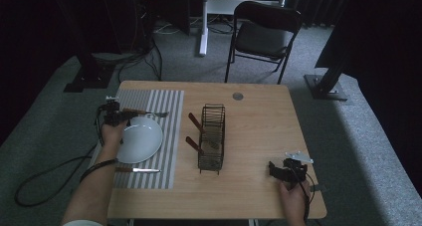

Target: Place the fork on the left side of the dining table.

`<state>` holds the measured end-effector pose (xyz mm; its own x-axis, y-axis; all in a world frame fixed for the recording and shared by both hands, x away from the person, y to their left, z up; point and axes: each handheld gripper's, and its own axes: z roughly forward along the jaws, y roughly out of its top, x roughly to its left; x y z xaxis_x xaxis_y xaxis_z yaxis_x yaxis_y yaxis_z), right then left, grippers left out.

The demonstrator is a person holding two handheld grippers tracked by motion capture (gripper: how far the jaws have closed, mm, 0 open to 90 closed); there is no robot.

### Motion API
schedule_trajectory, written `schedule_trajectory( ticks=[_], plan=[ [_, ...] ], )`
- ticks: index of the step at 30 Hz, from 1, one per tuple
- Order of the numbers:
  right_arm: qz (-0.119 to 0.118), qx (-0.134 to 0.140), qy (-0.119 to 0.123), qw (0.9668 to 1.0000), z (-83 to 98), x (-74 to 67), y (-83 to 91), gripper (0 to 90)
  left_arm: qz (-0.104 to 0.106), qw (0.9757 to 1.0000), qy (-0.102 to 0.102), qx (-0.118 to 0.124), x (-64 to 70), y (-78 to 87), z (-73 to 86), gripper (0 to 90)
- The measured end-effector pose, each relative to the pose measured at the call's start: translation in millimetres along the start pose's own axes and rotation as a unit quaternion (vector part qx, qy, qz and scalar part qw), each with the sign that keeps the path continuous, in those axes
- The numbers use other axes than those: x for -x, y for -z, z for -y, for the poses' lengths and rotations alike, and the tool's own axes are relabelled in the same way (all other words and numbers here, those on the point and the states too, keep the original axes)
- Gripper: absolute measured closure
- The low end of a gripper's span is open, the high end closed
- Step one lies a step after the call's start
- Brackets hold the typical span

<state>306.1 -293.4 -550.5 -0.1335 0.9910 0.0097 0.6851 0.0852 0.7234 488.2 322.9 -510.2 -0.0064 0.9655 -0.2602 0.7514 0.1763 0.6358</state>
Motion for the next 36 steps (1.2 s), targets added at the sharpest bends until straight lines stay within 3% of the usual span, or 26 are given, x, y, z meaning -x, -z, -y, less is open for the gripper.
schedule_trajectory(
  ticks=[8,11,15,20,30,36],
  plan=[
    [0.000,0.000,0.000,1.0000,0.0,0.0,0.0,13.5,-0.028,0.9990,-0.032,0.011,17.5,18.4,3.4,28.2],
    [0.000,0.000,0.000,1.0000,-0.1,0.0,0.0,13.5,-0.019,0.9990,-0.034,0.019,21.1,24.9,6.0,19.3],
    [0.000,0.000,0.000,1.0000,-0.1,0.1,-0.1,13.5,-0.018,0.9990,-0.028,0.031,22.1,36.0,9.5,19.2],
    [0.000,0.000,0.000,1.0000,-0.1,0.1,-0.1,13.5,-0.020,0.9980,-0.043,0.041,23.7,45.8,14.3,13.9],
    [0.000,0.000,0.000,1.0000,-0.1,0.1,-0.1,13.5,-0.030,0.9967,-0.064,0.040,20.7,60.8,23.7,13.8],
    [0.000,0.000,0.000,1.0000,-0.1,0.1,-0.1,13.5,-0.019,0.9965,-0.075,0.033,21.6,66.7,34.5,8.2]
  ],
)
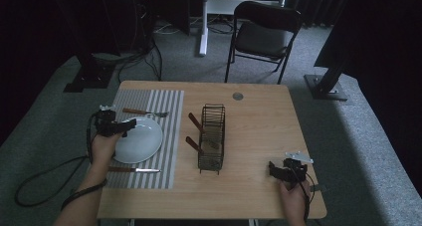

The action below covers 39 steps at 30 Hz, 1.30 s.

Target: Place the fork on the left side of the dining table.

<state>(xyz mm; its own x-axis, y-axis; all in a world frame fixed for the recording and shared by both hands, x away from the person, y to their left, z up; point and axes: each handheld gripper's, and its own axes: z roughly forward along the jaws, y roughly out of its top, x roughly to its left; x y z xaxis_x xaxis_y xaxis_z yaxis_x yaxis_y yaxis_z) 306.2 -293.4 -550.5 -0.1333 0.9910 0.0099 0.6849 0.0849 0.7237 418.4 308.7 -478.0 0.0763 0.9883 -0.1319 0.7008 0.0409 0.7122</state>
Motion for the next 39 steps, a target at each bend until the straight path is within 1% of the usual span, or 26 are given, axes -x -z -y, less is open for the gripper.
schedule_trajectory(
  ticks=[1,4,6,9,12,13,14,15,16,17,20,23,26,27,29,33,36,39],
  plan=[
    [0.000,0.000,0.000,1.0000,0.0,0.0,0.0,13.4,-0.003,1.0000,-0.005,-0.002,0.7,1.2,2.3,8.2],
    [0.000,0.000,0.000,1.0000,0.0,0.0,0.0,13.4,0.002,0.9999,-0.010,-0.003,1.5,4.7,8.1,8.2],
    [0.000,0.000,0.000,1.0000,0.0,0.0,0.0,13.5,0.000,0.9998,-0.017,-0.003,2.2,7.3,11.4,8.2],
    [0.000,0.000,0.000,1.0000,0.0,0.0,0.0,13.5,0.006,0.9999,-0.015,-0.001,2.9,11.8,14.2,8.2],
    [0.000,0.000,0.000,1.0000,0.0,0.0,0.0,13.4,0.003,0.9996,-0.029,0.003,5.3,17.8,16.7,8.2],
    [0.000,0.000,0.000,1.0000,0.0,0.0,0.0,13.4,0.002,0.9995,-0.031,0.005,5.9,19.3,17.4,8.2],
    [0.000,0.000,0.000,1.0000,0.0,0.0,0.1,13.5,0.007,0.9996,-0.027,0.008,6.8,21.8,18.8,8.2],
    [0.000,0.000,0.000,1.0000,0.0,0.0,0.0,13.5,0.005,0.9995,-0.029,0.010,7.5,23.1,20.1,8.2],
    [0.000,0.000,0.000,1.0000,0.0,0.0,0.0,13.5,-0.001,0.9993,-0.035,0.009,8.4,23.9,21.6,8.2],
    [0.000,0.000,0.000,1.0000,0.0,0.0,0.0,13.4,0.001,0.9993,-0.037,0.009,8.9,24.6,22.9,8.2],
    [0.000,0.000,0.000,1.0000,0.0,0.0,0.0,13.5,0.008,0.9994,-0.032,0.010,10.1,27.4,27.0,8.2],
    [0.000,0.000,0.000,1.0000,0.0,0.0,0.0,13.4,0.012,0.9991,-0.039,0.009,10.4,29.9,30.4,8.2],
    [0.000,0.000,0.000,1.0000,0.0,0.0,0.0,13.5,0.012,0.9992,-0.035,0.014,8.5,32.8,32.3,8.2],
    [0.000,0.000,0.000,1.0000,0.0,0.0,0.1,13.5,0.014,0.9991,-0.037,0.016,7.4,37.2,36.5,8.2],
    [0.000,0.000,0.000,1.0000,0.0,0.0,0.0,13.5,0.014,0.9990,-0.038,0.018,6.5,41.0,41.0,8.2],
    [0.000,0.000,0.000,1.0000,0.0,0.0,0.1,13.5,0.020,0.9990,-0.035,0.021,4.4,47.7,48.7,8.2],
    [0.000,0.000,0.000,1.0000,0.0,0.0,0.0,13.5,0.015,0.9988,-0.040,0.023,3.7,52.1,54.2,8.2],
    [0.000,0.000,0.000,1.0000,0.0,0.0,0.0,13.4,0.020,0.9990,-0.033,0.024,2.8,56.5,61.2,8.3]
  ],
)
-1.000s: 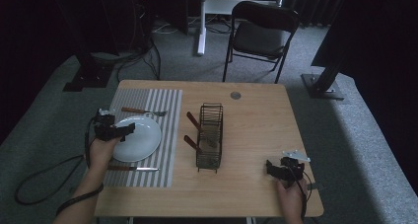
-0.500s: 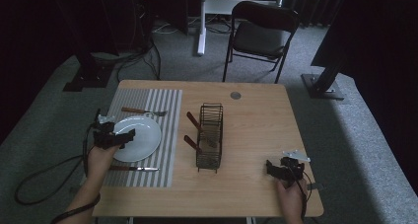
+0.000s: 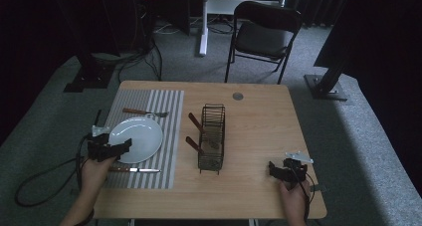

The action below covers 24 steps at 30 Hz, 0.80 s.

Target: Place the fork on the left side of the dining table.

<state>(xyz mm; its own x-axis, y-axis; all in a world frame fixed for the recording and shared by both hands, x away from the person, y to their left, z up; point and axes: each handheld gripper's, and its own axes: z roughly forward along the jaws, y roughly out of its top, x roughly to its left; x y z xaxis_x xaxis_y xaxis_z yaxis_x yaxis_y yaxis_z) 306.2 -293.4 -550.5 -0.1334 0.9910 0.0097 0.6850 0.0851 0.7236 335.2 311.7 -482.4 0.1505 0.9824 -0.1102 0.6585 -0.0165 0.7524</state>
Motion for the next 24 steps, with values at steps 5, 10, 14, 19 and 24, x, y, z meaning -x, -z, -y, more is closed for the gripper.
schedule_trajectory(
  ticks=[5,10,14,19,24],
  plan=[
    [0.000,0.000,0.000,1.0000,0.0,0.0,0.1,13.5,0.002,1.0000,0.000,0.000,3.0,6.9,10.4,8.2],
    [0.000,0.000,0.000,1.0000,0.0,0.0,0.0,13.4,0.012,0.9999,-0.001,-0.002,7.3,12.3,19.6,8.3],
    [0.000,0.000,0.000,1.0000,0.0,0.0,0.0,13.5,0.013,0.9998,-0.012,-0.002,12.4,17.0,28.6,8.2],
    [0.000,0.000,0.000,1.0000,0.0,0.0,0.0,13.5,0.019,0.9997,-0.015,-0.006,15.6,22.0,38.0,8.2],
    [0.000,0.000,0.000,1.0000,0.0,0.0,0.0,13.5,0.018,0.9996,-0.020,-0.006,15.2,25.7,48.2,8.2]
  ],
)
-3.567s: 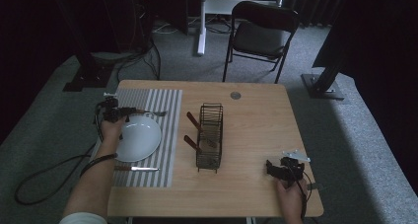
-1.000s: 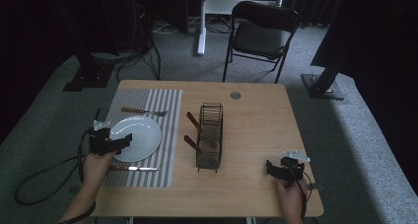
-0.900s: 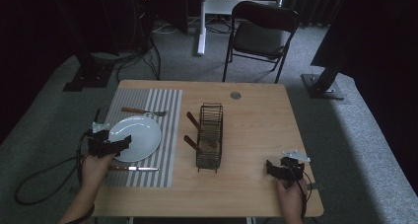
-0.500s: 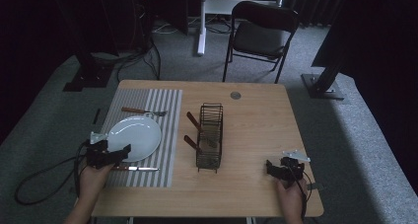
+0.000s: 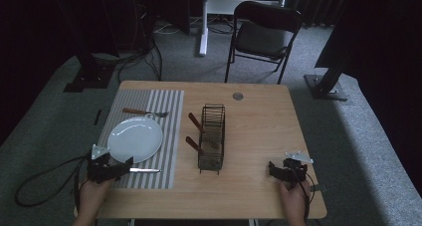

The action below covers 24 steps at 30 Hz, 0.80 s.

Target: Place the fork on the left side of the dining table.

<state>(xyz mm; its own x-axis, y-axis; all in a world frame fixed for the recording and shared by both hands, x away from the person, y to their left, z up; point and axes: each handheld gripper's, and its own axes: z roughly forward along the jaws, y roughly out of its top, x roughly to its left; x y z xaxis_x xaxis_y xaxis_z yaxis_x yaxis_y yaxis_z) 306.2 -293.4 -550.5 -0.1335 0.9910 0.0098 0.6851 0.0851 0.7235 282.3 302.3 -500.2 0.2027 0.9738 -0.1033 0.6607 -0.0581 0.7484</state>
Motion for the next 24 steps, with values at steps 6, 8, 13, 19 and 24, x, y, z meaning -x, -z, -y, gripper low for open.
schedule_trajectory(
  ticks=[6,8,13,19,24],
  plan=[
    [0.000,-0.001,0.000,1.0000,0.0,-0.1,0.1,13.4,0.001,1.0000,0.006,0.004,2.9,6.9,14.5,8.2],
    [0.000,-0.001,-0.001,1.0000,-0.1,-0.1,0.1,13.5,-0.003,1.0000,0.003,0.002,5.3,9.4,20.5,8.2],
    [0.000,0.000,-0.001,1.0000,-0.1,-0.1,0.1,13.5,-0.024,0.9997,-0.005,0.001,12.6,14.9,35.4,8.2],
    [0.000,-0.001,-0.001,1.0000,-0.1,-0.1,0.1,13.5,-0.034,0.9994,-0.003,-0.006,14.9,20.9,50.6,8.2],
    [0.000,-0.001,-0.001,1.0000,-0.1,-0.1,0.1,13.5,-0.042,0.9989,0.003,-0.020,14.1,19.9,61.3,8.2]
  ],
)
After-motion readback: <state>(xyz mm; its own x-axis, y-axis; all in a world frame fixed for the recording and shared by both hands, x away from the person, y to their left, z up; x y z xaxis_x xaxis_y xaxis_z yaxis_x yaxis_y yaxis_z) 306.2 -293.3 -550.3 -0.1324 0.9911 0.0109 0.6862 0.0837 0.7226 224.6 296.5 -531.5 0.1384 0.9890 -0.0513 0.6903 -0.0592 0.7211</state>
